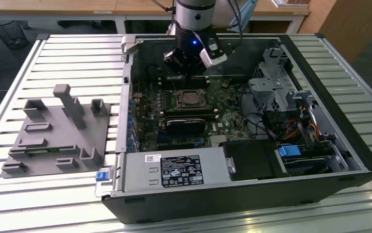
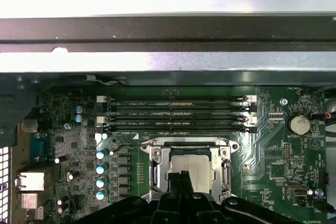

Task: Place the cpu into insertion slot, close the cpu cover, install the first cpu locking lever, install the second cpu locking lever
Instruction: 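Install the first cpu locking lever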

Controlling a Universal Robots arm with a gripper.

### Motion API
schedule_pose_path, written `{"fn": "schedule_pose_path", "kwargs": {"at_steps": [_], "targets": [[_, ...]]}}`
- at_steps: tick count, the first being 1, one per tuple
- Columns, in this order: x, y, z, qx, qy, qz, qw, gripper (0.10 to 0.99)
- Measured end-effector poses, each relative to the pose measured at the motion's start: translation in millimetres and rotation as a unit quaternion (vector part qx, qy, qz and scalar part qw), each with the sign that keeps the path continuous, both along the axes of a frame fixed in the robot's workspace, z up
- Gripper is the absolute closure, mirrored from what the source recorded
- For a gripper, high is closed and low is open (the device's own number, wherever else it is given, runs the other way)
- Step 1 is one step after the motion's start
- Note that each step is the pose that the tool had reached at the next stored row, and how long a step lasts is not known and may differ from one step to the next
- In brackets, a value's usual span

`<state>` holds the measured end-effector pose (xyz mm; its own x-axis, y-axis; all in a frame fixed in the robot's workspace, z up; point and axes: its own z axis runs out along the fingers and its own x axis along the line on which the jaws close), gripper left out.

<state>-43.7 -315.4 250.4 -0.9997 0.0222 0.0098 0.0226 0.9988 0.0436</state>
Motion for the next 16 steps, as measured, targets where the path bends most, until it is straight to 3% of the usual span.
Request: {"fn": "schedule_pose_path", "kwargs": {"at_steps": [5,9,13,16], "targets": [[-5.7,-0.1,0.2,-0.0001,0.0000,0.012,0.9999,0.980],[-14.1,-0.1,0.1,0.0007,-0.0015,0.012,0.9999,0.980],[-18.0,-0.1,0.1,0.0013,-0.0048,0.012,0.9999,0.980],[-21.8,-0.1,0.1,0.0013,-0.0098,0.012,0.9999,0.980]]}}
